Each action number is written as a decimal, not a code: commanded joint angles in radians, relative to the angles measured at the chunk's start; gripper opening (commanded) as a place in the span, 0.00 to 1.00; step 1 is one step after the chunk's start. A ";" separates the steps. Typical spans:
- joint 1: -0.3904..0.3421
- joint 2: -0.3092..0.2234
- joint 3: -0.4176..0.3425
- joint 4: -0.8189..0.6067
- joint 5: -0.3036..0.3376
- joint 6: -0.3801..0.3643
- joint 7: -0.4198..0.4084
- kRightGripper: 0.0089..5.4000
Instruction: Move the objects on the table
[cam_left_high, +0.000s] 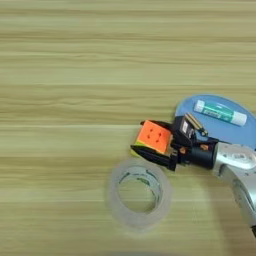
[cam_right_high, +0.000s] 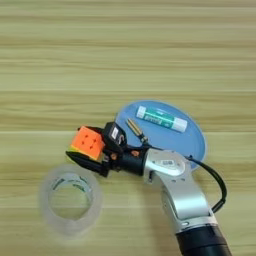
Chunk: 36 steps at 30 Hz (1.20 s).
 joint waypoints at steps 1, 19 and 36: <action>-0.042 -0.023 -0.020 -0.028 -0.002 -0.035 -0.026 0.62; -0.051 -0.019 -0.011 0.029 -0.048 -0.071 -0.051 0.62; -0.050 -0.017 -0.008 0.044 -0.062 -0.084 -0.049 0.62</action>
